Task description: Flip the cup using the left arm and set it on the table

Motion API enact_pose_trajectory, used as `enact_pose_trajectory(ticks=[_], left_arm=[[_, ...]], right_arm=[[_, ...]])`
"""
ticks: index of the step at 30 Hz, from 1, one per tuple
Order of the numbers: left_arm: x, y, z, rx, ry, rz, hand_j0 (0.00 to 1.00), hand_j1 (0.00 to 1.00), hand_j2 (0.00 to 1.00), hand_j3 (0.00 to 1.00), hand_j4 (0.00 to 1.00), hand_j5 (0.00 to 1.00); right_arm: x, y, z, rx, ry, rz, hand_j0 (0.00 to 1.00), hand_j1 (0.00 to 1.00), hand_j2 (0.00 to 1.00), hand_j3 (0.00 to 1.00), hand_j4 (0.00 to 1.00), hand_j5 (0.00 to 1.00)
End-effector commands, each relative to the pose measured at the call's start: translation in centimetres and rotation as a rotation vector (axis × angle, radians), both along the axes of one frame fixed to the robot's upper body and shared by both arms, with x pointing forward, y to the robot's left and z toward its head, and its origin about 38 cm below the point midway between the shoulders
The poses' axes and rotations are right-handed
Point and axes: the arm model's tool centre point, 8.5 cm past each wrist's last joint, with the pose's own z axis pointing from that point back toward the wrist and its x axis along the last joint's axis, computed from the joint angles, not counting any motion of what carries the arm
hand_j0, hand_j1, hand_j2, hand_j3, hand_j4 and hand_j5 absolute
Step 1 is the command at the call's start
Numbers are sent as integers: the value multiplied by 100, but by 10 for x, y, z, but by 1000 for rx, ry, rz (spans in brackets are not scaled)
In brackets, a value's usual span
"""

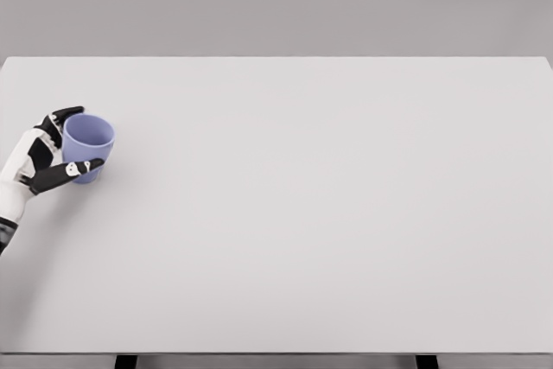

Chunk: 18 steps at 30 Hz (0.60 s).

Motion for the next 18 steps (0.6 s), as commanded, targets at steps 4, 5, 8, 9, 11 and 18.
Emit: enact_pose_trajectory(ticks=[4, 5, 8, 9, 11, 18], left_arm=[[0, 1, -2, 32, 4, -6, 90, 90, 90, 90, 90, 90], [0, 0, -2, 42, 3, -10, 91, 91, 91, 91, 91, 91], [-1, 9, -1, 90, 8, -11, 100, 100, 100, 100, 100, 100], [-2, 15, 0, 106, 12, -4, 100, 100, 100, 100, 100, 100], [-1, 25, 3, 144, 14, 7, 100, 100, 100, 100, 100, 100], [2, 38, 15, 291, 0, -26, 100, 100, 100, 100, 100, 100]], right_arm=[[0, 0, 0, -1, 0, -1, 100, 100, 100, 100, 100, 100], [0, 0, 0, -1, 0, -1, 100, 100, 100, 100, 100, 100], [0, 0, 0, -1, 0, -1, 100, 100, 100, 100, 100, 100], [0, 0, 0, 1, 0, -1, 100, 100, 100, 100, 100, 100], [0, 0, 0, -1, 0, -1, 100, 100, 100, 100, 100, 100], [0, 0, 0, 1, 0, -1, 100, 100, 100, 100, 100, 100]])
